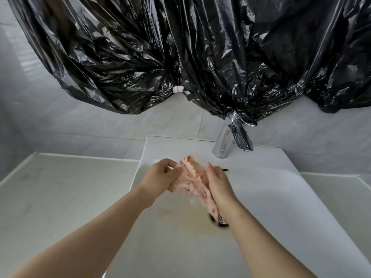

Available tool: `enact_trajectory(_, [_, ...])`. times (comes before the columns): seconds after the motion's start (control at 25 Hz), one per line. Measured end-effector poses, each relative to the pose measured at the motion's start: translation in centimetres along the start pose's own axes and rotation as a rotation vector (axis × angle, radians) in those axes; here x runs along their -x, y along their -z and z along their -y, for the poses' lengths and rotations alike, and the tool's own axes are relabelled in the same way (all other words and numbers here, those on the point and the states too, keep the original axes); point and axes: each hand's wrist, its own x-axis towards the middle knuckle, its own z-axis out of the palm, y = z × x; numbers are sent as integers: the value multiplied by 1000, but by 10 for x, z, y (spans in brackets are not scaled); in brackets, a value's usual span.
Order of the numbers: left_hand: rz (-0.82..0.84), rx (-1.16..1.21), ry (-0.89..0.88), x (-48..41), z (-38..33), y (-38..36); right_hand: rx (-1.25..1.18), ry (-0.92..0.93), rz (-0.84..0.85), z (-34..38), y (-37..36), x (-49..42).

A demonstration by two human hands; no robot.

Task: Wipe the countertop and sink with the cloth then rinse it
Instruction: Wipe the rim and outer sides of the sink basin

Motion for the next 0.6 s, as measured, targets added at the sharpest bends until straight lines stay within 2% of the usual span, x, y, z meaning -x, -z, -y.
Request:
enact_trajectory(0.04, [-29,-44,-24,-1,0,1,53,-11,92,1,-3,1])
enact_trajectory(0.12, [-55,-281,-111,-5,1,3,135,8,212,4,-6,0])
enact_trajectory(0.2, [-52,-464,-184,-14,-1,9,93,73,172,12,-9,-9])
enact_trajectory(0.24, [-59,-451,-184,-20,-4,12,38,92,140,16,-10,-14])
enact_trajectory(0.32, [-81,-217,-113,-34,-11,20,-34,125,76,27,-16,-29])
enact_trajectory(0.4, [-115,121,-68,-51,-19,27,36,182,-25,41,-23,-51])
enact_trajectory(0.44, [-148,183,-76,-62,-20,30,115,209,-81,48,-25,-62])
enact_trajectory(0.48, [-203,65,-97,-73,-18,35,262,225,-141,53,-27,-71])
enact_trajectory(0.56, [-268,-592,-128,-88,-4,42,699,327,-287,50,-36,-83])
enact_trajectory(0.6, [-291,-815,-161,-91,6,44,832,448,-294,41,-47,-87])
